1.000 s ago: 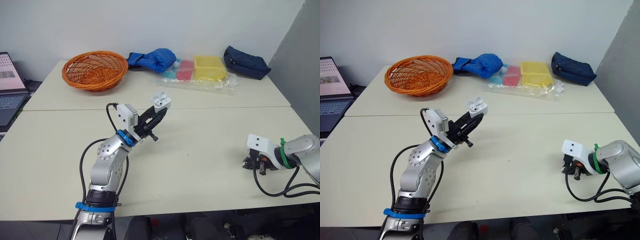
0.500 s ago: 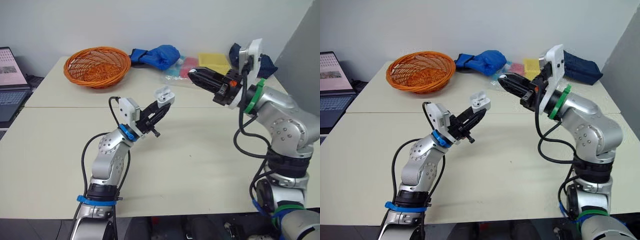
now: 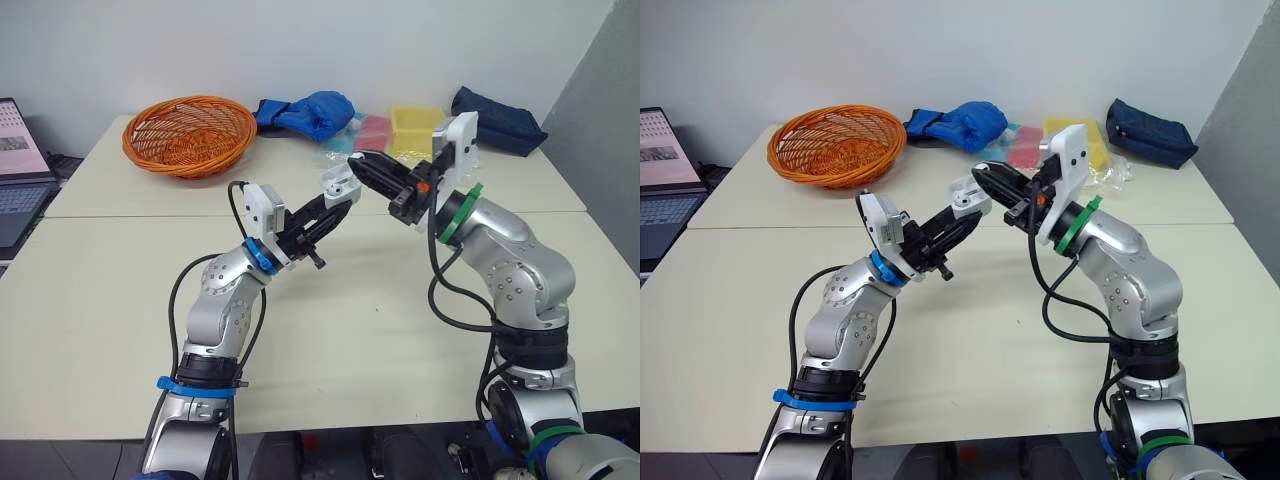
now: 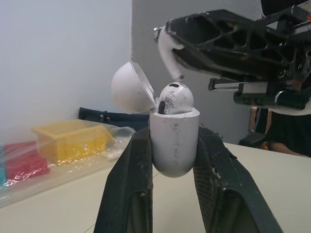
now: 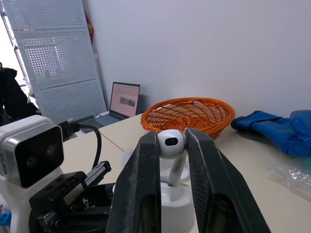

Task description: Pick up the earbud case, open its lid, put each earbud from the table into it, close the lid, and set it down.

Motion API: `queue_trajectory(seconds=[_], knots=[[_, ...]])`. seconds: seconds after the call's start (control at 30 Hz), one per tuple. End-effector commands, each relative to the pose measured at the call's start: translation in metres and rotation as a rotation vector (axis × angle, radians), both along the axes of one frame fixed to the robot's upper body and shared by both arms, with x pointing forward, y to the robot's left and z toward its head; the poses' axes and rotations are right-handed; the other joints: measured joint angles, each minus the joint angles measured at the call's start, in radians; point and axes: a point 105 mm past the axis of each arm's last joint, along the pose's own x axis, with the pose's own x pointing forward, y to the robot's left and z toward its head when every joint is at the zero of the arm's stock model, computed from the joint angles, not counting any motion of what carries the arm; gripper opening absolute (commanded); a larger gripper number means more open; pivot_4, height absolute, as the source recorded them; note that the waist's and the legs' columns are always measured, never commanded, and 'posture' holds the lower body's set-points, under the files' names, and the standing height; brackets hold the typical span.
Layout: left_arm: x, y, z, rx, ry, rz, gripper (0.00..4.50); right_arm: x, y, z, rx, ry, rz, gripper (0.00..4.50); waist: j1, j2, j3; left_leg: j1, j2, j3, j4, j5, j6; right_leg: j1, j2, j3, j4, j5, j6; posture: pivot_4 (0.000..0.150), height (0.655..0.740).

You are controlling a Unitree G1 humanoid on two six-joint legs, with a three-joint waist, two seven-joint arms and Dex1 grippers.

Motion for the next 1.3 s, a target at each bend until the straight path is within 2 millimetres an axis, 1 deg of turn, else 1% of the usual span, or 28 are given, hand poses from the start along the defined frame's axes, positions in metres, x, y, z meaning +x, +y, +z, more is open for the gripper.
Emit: queue_trajectory(seconds=[0.03, 0.4, 0.6, 0.7, 0.97, 1.03, 1.13, 1.3], knots=[[-0.003, -0.003, 0.014, -0.024, -0.049, -0.020, 0.75, -0.002, -0.001, 0.010, 0.017, -0.058, -0.013, 0.41, 0.000, 0.000, 0.000, 0.000, 0.000, 0.000, 0.000, 0.000, 0.000, 0.000, 0.000, 0.000, 0.000, 0.000, 0.000, 0.150, 0.7400], [-0.005, 0.001, 0.014, -0.027, -0.055, -0.012, 0.75, 0.001, -0.006, -0.006, -0.018, -0.028, -0.030, 0.41, 0.000, 0.000, 0.000, 0.000, 0.000, 0.000, 0.000, 0.000, 0.000, 0.000, 0.000, 0.000, 0.000, 0.000, 0.000, 0.150, 0.7400], [-0.006, 0.001, 0.014, -0.026, -0.061, -0.017, 0.75, 0.002, -0.006, -0.008, -0.041, -0.046, -0.046, 0.41, 0.000, 0.000, 0.000, 0.000, 0.000, 0.000, 0.000, 0.000, 0.000, 0.000, 0.000, 0.000, -0.001, 0.000, 0.000, 0.150, 0.7400], [-0.007, 0.000, 0.015, -0.027, -0.065, -0.022, 0.75, 0.001, -0.004, -0.009, -0.077, -0.096, -0.050, 0.41, 0.000, 0.000, 0.000, 0.000, 0.000, 0.000, 0.000, 0.000, 0.000, 0.000, 0.000, 0.000, -0.001, 0.000, 0.000, 0.150, 0.7400], [-0.006, -0.001, 0.015, -0.028, -0.066, -0.024, 0.75, -0.001, -0.004, -0.013, -0.085, -0.089, -0.038, 0.41, 0.000, 0.000, 0.000, 0.000, 0.000, 0.000, 0.000, 0.000, 0.000, 0.000, 0.000, 0.000, -0.001, 0.000, 0.000, 0.150, 0.7400], [-0.006, -0.001, 0.015, -0.028, -0.068, -0.025, 0.75, -0.001, -0.005, -0.013, -0.084, -0.089, -0.036, 1.15, 0.000, 0.000, 0.000, 0.000, 0.000, 0.000, 0.000, 0.000, 0.000, 0.000, 0.000, 0.000, -0.001, 0.000, 0.000, 0.150, 0.7400], [-0.006, -0.001, 0.015, -0.029, -0.068, -0.024, 0.75, -0.002, -0.005, -0.011, -0.079, -0.092, -0.031, 2.09, 0.000, 0.000, 0.000, 0.000, 0.000, 0.000, 0.000, 0.000, 0.000, 0.000, 0.000, 0.000, -0.001, 0.000, 0.000, 0.150, 0.7400], [-0.006, -0.003, 0.014, -0.029, -0.066, -0.023, 0.75, -0.002, -0.007, -0.008, -0.075, -0.100, -0.038, 2.09, 0.000, 0.000, 0.000, 0.000, 0.000, 0.000, 0.000, 0.000, 0.000, 0.000, 0.000, 0.000, -0.001, 0.000, 0.000, 0.150, 0.7400]])
